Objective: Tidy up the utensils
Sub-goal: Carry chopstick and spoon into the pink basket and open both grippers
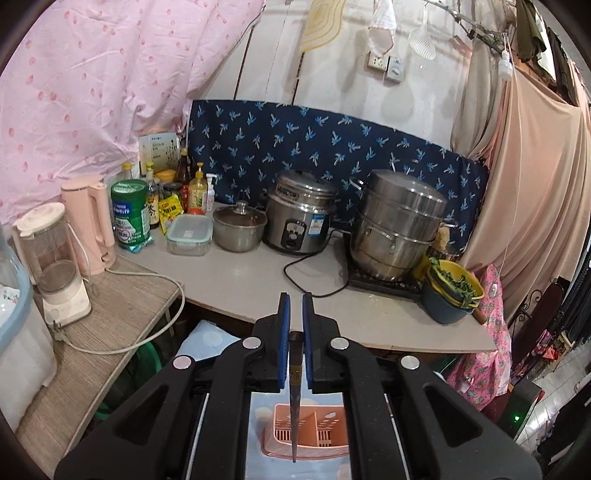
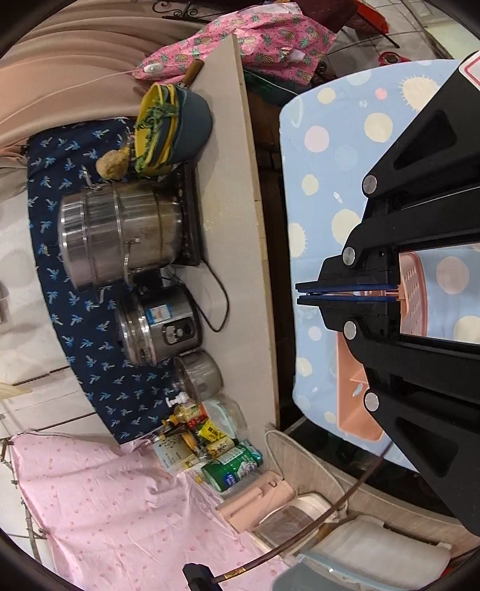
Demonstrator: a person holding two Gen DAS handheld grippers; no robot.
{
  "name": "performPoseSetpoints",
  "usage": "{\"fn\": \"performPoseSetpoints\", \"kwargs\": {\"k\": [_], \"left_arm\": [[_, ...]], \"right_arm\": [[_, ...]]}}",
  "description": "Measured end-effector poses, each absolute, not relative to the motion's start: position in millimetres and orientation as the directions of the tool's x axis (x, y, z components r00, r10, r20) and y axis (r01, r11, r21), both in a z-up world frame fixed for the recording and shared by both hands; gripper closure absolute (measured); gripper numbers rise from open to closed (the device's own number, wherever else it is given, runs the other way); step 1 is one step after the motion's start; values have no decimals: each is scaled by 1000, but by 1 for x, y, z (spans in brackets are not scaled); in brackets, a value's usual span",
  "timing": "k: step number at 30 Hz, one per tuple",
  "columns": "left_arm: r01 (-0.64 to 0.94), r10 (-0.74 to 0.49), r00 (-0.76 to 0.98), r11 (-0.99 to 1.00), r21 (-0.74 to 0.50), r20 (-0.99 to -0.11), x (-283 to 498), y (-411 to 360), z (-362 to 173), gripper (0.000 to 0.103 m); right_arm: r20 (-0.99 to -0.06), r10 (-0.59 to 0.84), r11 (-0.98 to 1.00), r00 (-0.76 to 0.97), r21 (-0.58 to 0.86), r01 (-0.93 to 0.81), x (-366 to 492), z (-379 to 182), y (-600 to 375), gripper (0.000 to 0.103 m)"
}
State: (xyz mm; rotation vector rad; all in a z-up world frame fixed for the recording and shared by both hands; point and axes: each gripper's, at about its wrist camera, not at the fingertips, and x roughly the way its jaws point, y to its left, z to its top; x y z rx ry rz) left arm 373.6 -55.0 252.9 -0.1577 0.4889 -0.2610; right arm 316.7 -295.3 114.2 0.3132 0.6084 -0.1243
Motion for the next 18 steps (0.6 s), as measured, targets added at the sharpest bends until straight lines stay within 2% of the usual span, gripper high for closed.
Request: {"fn": "performPoseSetpoints", "kwargs": {"k": [5, 14, 18], "left_arm": [[199, -287, 830, 954, -226, -479, 384, -53, 236, 97], [232, -308, 859, 946, -224, -409, 374, -52, 273, 97], [227, -305, 858, 947, -229, -413, 381, -56, 273, 97]], "right_arm": [[-615, -23, 946, 788, 242, 217, 327, 90, -294, 101], [-608, -31, 942, 794, 247, 226, 329, 88, -297, 101], [-608, -30, 942, 793, 249, 227, 330, 88, -298, 101]]}}
